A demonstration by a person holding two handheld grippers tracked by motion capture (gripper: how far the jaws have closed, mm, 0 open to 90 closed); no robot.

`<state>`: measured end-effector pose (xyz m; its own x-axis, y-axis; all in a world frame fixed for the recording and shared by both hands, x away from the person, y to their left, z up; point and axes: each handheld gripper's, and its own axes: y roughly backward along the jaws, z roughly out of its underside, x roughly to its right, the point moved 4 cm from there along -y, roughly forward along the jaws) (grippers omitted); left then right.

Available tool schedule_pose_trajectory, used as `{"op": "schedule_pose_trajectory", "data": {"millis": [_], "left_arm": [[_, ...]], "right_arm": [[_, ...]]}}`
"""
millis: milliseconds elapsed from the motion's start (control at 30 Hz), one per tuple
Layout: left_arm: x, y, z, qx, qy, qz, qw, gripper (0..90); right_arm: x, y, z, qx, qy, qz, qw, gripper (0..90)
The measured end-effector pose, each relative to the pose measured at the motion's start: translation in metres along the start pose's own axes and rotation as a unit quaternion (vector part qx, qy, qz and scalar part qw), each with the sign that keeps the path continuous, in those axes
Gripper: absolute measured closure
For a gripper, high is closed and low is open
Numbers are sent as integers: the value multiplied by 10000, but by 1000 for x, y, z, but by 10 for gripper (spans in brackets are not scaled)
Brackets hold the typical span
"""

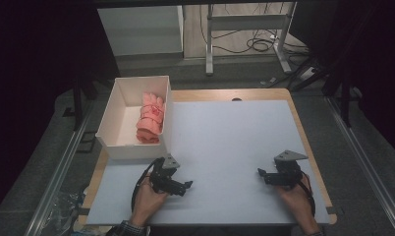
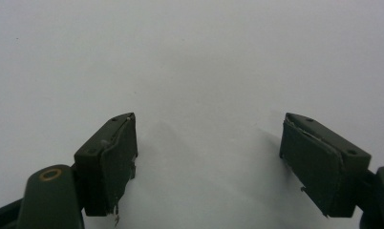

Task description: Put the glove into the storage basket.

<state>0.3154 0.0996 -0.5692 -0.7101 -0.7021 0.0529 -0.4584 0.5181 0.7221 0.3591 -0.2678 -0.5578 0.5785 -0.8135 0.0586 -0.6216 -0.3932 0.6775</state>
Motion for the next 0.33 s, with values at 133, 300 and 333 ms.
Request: {"op": "schedule_pose_trajectory", "data": {"millis": [133, 300, 333], "left_arm": [[2, -9, 3, 10, -73, -41, 10000, 13], [2, -9, 3, -6, -67, -31, 10000, 11], [2, -9, 3, -8, -73, -33, 10000, 10]], "right_arm": [[0, 0, 0, 0, 0, 0, 10000, 207], [0, 0, 0, 4, 4, 2, 10000, 207], [0, 0, 0, -1, 1, 0, 10000, 207]]}}
